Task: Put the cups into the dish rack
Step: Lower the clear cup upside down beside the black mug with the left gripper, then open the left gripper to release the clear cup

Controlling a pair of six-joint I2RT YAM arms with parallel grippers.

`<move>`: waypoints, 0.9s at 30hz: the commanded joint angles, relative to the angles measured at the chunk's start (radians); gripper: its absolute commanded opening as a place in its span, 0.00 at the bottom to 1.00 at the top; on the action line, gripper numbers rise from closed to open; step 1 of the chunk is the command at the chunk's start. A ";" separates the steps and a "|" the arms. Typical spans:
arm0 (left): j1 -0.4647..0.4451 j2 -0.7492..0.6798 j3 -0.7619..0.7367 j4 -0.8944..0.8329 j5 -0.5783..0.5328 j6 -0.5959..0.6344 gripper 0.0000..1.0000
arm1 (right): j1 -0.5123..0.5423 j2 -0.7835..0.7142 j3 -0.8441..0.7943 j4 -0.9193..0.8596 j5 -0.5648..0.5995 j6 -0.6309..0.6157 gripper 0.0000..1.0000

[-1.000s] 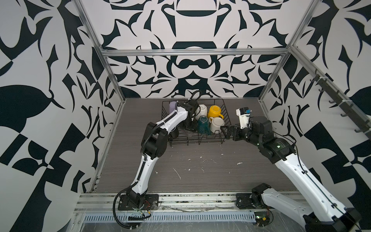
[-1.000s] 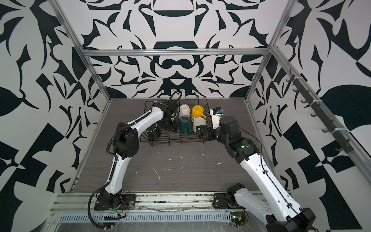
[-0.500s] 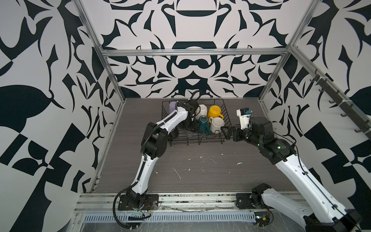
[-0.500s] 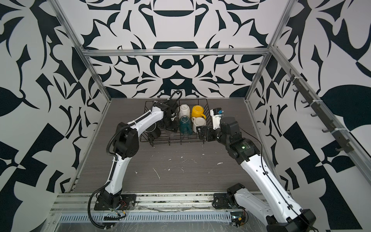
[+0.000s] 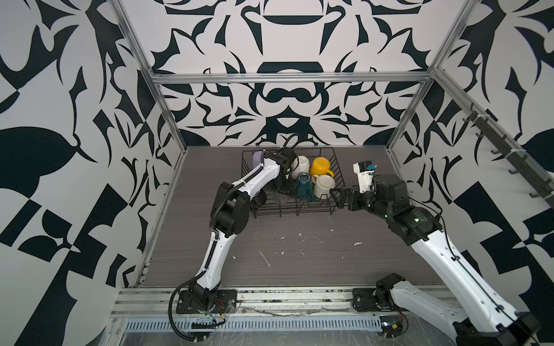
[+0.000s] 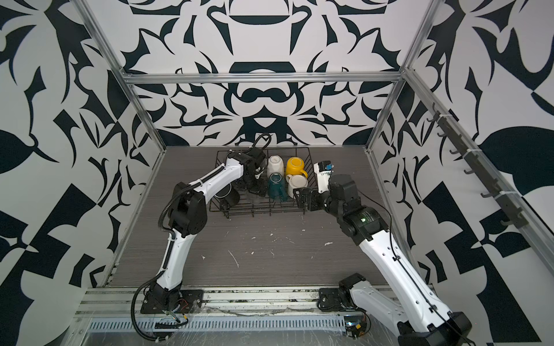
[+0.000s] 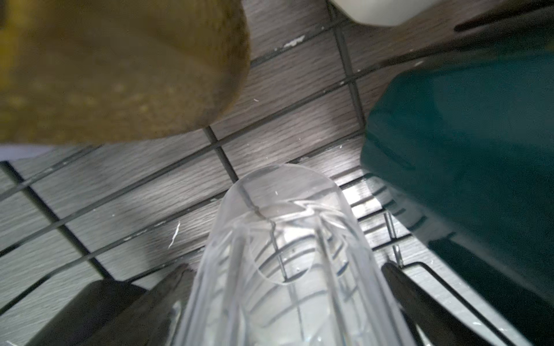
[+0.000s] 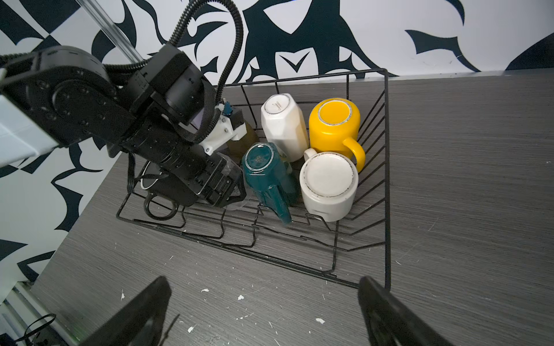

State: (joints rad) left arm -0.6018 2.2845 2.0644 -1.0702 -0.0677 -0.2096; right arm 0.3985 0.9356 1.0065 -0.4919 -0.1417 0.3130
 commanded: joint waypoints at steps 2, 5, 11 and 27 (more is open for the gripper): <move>0.019 -0.008 0.014 -0.040 -0.039 -0.014 0.99 | -0.004 -0.016 0.002 0.029 -0.004 -0.012 1.00; 0.026 -0.020 0.010 -0.017 -0.049 -0.021 0.99 | -0.004 -0.017 0.003 0.029 -0.003 -0.012 1.00; 0.034 -0.050 0.018 0.014 -0.089 -0.022 0.99 | -0.006 -0.013 0.007 0.027 -0.008 -0.011 1.00; 0.040 -0.186 -0.069 0.208 -0.075 -0.013 1.00 | -0.006 0.009 0.024 0.031 -0.013 -0.018 1.00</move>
State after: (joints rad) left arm -0.5667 2.1731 2.0293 -0.9051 -0.1421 -0.2165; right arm 0.3981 0.9398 1.0065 -0.4915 -0.1501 0.3107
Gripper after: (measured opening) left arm 0.995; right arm 0.997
